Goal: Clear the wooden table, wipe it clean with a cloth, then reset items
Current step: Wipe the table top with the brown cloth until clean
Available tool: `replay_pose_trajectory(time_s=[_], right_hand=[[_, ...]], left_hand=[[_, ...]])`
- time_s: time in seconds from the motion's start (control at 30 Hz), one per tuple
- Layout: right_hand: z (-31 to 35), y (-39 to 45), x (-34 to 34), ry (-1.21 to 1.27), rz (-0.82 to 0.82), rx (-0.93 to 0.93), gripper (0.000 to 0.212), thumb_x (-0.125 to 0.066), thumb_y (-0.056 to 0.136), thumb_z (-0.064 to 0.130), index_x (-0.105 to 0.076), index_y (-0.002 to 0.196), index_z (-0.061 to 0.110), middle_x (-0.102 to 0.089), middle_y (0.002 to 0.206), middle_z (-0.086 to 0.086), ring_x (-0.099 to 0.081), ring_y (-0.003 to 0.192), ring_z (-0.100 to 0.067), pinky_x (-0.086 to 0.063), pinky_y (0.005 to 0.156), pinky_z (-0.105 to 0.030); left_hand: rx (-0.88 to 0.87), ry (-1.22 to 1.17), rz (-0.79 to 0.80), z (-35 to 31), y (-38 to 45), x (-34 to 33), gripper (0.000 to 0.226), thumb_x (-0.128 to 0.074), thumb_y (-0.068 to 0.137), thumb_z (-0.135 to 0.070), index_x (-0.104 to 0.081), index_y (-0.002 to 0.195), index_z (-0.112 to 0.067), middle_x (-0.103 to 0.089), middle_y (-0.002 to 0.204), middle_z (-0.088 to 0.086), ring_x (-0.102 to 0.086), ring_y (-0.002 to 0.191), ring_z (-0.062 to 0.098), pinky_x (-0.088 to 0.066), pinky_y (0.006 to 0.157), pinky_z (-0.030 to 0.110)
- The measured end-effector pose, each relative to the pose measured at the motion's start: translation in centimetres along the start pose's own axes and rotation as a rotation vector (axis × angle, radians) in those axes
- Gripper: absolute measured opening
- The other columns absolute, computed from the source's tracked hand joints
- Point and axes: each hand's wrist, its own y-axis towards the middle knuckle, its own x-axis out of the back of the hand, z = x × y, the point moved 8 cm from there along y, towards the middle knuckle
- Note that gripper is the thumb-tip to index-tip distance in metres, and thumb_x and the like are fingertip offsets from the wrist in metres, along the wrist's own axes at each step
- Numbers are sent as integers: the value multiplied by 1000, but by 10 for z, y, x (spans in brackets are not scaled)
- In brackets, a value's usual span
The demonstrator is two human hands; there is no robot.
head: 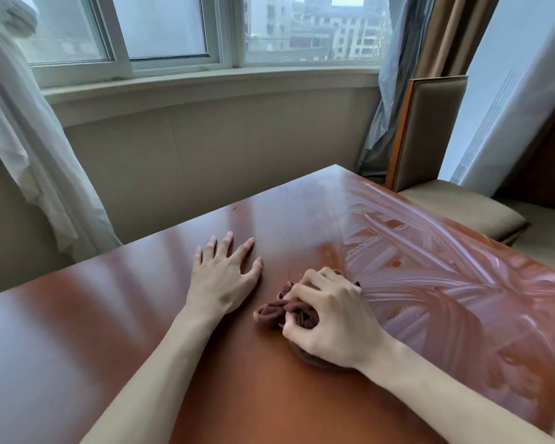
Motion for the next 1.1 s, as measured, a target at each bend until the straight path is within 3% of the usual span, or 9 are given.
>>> replay_pose_trajectory(time_s=[0.1,0.27,0.47,0.63,0.83,0.93,1.0,1.1], right_hand=[[-40,63,-24,-60,25,-98,32,-55,78,56,-71,90,31,-61,87,8,-61,89,-22,-52,74,-35],[-136,210,-85,-114,15,-314,32,-61,84,53,-70,94,24,-64,99,-4,-61,101,-35,-38,73,-37],[-186,292,-117,-114,-22,-434,36,-60,84,54,-74,103,26,-65,106,-7,-58,109,-37,-45,86,-40],[-151,239,-99,-107,44,-348,34,-61,86,52,-71,101,24,-62,104,-4,-57,107,-34,-34,76,-36],[-43,80,-36,-71,42,-170,32,-55,80,55,-71,90,29,-63,90,5,-59,91,-25,-51,78,-38],[16,16,-17,-42,-1,-48,29,-58,78,50,-70,87,26,-61,89,4,-57,87,-24,-50,81,-38],[35,8,-19,-29,19,21,27,-58,79,50,-70,86,26,-60,88,5,-56,86,-23,-49,81,-37],[23,42,-32,-1,31,15,29,-54,79,53,-68,83,27,-59,85,7,-58,84,-22,-52,74,-37]], left_hand=[[-6,-1,-17,1,1,-2,63,-24,96,-68,-25,155,-48,-16,168,0,-5,155,25,-1,125,47],[17,-5,-34,3,3,0,68,-15,89,-71,-21,154,-52,-14,167,-6,-1,154,20,0,125,45],[36,33,-45,1,2,1,67,-12,88,-72,-16,153,-57,-9,168,-12,2,154,15,2,125,40],[40,15,0,-1,0,1,68,-13,88,-71,-17,154,-54,-10,168,-8,1,154,18,2,125,43],[18,-11,80,-2,3,3,76,-17,83,-70,-23,156,-48,-15,168,1,-7,154,27,-3,125,48],[-14,-95,123,4,10,16,68,-35,94,-65,-24,157,-43,-15,168,7,-16,152,29,-15,124,46],[-24,-70,74,20,14,29,64,-39,97,-60,-27,156,-41,-18,166,11,-19,151,30,-18,122,44],[41,51,40,54,12,34,75,-24,86,-70,-28,156,-42,-17,167,11,-16,152,31,-14,123,48]])
